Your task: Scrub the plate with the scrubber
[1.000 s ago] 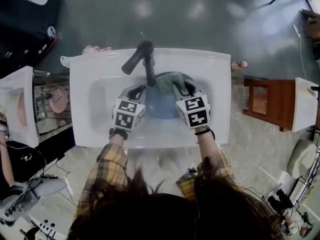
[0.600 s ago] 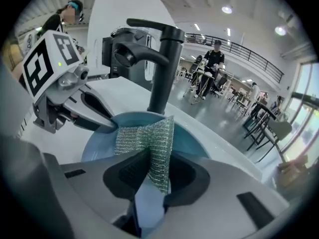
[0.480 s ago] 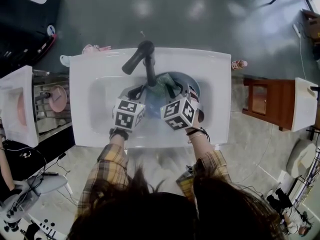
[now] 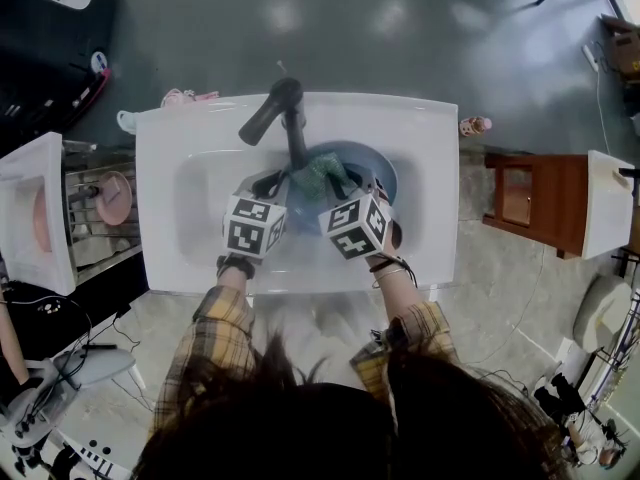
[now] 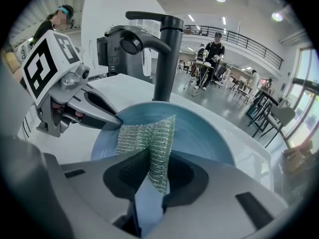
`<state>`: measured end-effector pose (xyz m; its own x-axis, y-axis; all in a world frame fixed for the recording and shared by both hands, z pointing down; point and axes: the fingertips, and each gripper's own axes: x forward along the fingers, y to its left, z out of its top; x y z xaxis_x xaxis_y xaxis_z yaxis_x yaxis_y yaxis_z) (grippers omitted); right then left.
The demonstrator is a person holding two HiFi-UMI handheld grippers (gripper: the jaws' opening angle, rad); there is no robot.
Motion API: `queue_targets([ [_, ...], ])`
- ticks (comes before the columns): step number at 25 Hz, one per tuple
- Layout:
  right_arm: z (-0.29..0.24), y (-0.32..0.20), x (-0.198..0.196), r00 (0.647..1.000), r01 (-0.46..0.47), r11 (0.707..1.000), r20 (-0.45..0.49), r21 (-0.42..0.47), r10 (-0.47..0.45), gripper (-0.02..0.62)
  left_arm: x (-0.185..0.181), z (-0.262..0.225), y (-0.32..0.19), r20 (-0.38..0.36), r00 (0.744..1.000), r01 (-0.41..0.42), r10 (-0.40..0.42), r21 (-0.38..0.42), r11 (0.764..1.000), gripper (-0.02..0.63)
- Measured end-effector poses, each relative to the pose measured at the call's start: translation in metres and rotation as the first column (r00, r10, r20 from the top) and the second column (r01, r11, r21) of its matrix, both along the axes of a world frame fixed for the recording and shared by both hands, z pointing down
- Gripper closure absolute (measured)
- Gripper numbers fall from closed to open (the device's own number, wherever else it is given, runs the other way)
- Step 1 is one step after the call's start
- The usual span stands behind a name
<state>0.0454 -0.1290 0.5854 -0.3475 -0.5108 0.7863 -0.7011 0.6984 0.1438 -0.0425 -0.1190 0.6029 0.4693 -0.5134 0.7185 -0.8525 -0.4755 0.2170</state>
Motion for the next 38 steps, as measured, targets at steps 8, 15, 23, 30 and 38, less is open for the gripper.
queue_targets([
  [8,0.011,0.014,0.008,0.999,-0.024,0.997,0.032,-0.068,0.026,0.492,0.004,0.007,0.007,0.003,1.0,0.006,-0.006,-0.024,1.0,0.58],
  [15,0.03,0.038,0.006,0.995,0.079,0.987,-0.052,-0.142,-0.087,0.491,0.003,0.01,0.007,0.003,1.0,0.012,-0.012,-0.028,1.0,0.58],
  [23,0.049,0.062,0.029,0.983,0.111,0.967,-0.119,-0.231,-0.142,0.491,-0.001,0.012,0.009,0.034,0.999,0.013,-0.012,-0.03,0.999,0.58],
  [30,0.046,0.057,0.065,0.971,0.101,0.974,-0.194,-0.204,-0.142,0.491,0.002,0.014,0.011,0.054,0.998,0.009,-0.007,-0.034,0.999,0.578],
  [38,0.031,0.035,0.096,0.938,0.143,0.986,-0.306,-0.082,-0.161,0.491,0.006,0.016,0.013,0.043,0.999,0.005,-0.003,-0.051,0.999,0.579],
])
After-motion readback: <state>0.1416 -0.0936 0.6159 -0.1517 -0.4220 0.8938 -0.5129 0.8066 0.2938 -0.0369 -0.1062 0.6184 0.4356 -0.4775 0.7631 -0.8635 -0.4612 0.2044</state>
